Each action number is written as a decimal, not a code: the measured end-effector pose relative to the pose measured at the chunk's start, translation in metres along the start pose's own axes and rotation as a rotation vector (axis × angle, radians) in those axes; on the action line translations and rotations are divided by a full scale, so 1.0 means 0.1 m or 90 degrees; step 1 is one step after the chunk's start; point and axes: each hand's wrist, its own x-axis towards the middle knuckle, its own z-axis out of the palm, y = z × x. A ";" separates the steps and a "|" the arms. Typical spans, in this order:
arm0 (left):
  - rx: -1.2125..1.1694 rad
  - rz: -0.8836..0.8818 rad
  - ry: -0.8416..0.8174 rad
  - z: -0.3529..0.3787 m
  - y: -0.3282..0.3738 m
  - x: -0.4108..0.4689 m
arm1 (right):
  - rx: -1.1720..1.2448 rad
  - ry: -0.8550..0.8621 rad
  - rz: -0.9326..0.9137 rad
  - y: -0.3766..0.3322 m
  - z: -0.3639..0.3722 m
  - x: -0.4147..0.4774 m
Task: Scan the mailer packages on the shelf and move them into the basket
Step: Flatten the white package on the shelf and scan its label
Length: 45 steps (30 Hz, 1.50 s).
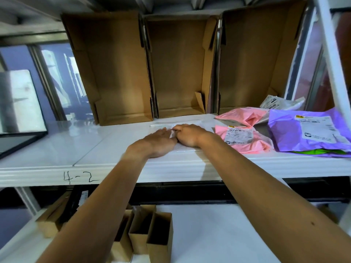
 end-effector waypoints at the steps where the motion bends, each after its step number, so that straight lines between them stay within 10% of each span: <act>1: 0.001 -0.001 0.003 0.02 -0.01 -0.04 | 0.001 -0.003 0.004 -0.01 0.00 0.00; 10: 0.011 0.058 0.051 0.10 -0.12 0.11 | -0.067 0.118 0.014 -0.08 0.03 -0.12; 22: 0.079 0.054 0.024 -0.01 0.11 -0.22 | -0.135 -0.069 0.024 -0.01 0.08 -0.25; 45: 0.086 -0.068 0.038 0.10 -0.29 0.16 | -0.139 -0.033 0.006 0.08 -0.04 -0.58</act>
